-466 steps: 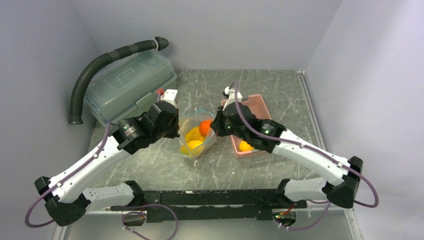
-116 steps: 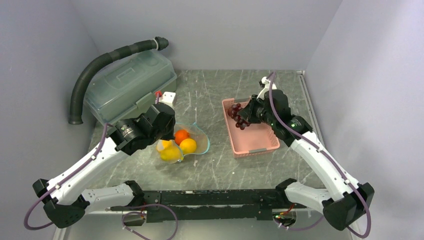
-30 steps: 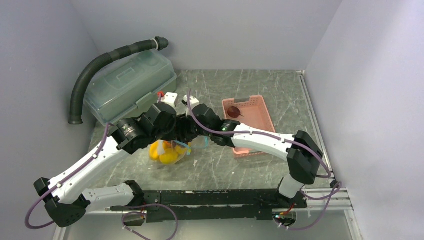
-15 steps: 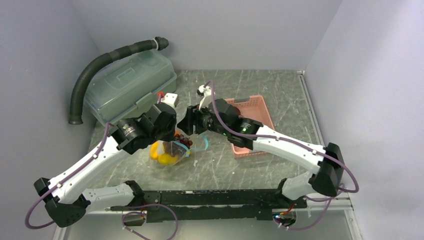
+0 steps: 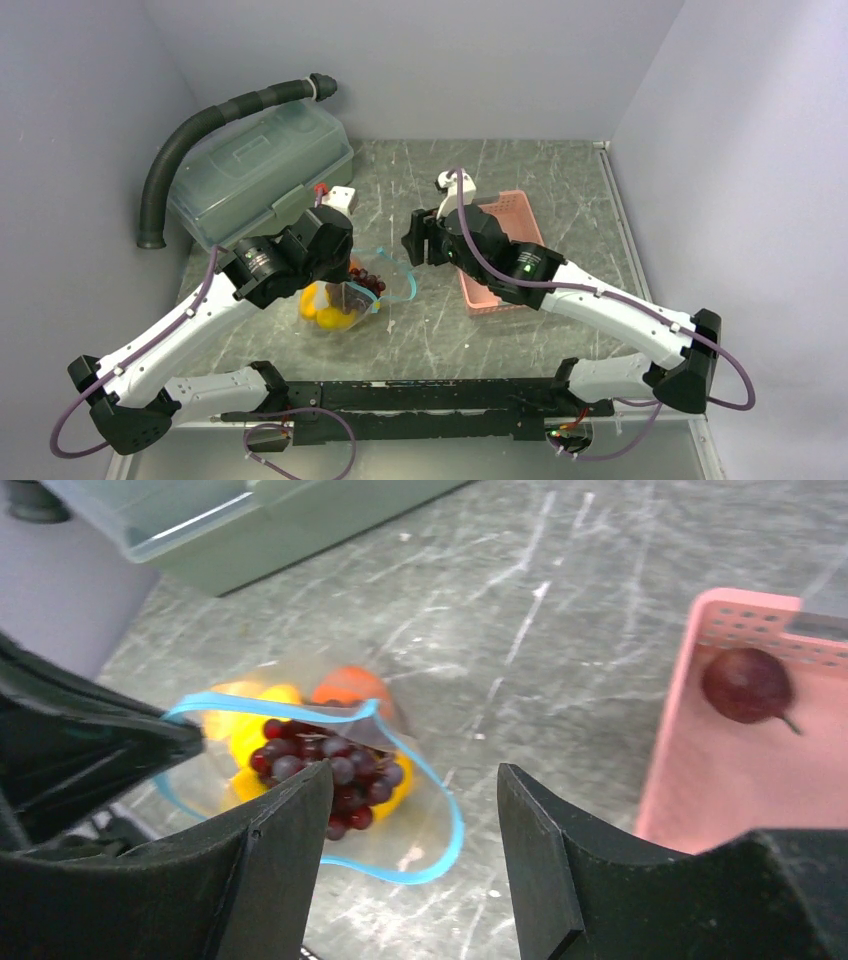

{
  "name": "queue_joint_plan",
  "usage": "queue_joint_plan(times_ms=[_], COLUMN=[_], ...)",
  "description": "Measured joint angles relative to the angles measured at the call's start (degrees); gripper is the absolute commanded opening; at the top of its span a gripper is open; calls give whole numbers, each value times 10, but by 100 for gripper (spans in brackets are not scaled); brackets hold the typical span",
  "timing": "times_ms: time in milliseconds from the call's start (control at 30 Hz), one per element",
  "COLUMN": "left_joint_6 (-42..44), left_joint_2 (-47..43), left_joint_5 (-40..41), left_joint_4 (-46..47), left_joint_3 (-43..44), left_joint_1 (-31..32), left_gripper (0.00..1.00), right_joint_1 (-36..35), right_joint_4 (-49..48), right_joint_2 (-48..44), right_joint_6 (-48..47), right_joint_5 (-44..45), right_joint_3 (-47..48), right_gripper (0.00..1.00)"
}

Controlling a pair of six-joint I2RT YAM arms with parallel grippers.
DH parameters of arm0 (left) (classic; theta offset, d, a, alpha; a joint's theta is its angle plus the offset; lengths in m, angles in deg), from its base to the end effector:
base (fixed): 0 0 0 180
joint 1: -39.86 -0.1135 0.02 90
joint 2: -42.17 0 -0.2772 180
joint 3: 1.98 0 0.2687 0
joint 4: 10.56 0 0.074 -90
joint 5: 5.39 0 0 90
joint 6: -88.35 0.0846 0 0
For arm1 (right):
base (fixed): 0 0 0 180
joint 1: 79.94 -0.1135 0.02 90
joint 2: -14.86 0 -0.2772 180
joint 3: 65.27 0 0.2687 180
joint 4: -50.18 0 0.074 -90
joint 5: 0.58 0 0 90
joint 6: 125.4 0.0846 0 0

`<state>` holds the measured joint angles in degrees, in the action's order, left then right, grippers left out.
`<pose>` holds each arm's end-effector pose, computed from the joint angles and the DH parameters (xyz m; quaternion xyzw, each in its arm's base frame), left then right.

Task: Place the food in the zip-top bag and seal the zipper
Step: Place the fake fruit in the zipper food storage bag, then pick up the fake fruit from the bin.

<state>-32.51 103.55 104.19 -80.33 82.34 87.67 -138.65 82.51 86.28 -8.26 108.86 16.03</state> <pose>0.1821 -0.1587 0.3495 0.0732 0.9155 -0.1075 0.3806 0.1999 0.2747 0.3636 -0.1326 0.8139 0.2704 0.4968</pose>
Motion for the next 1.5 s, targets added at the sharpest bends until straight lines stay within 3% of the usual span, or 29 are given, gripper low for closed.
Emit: queue_joint_plan(times_ms=[267, 500, 867, 1500], left_joint_6=[0, 0, 0, 0], left_joint_2=[0, 0, 0, 0], left_joint_5=[-1, -2, -2, -3], left_joint_4=[0, 0, 1, 4], left_joint_3=[0, 0, 0, 0], left_joint_1=[0, 0, 0, 0], left_gripper=[9, 9, 9, 9], right_joint_1=[26, 80, 206, 321], right_joint_4=[59, 99, 104, 66], right_joint_2=[-18, -16, 29, 215], right_joint_6=[-23, -32, -47, -55], right_joint_5=[73, 81, 29, -57], right_joint_3=[-13, -15, -44, -19], right_gripper=[66, 70, 84, 85])
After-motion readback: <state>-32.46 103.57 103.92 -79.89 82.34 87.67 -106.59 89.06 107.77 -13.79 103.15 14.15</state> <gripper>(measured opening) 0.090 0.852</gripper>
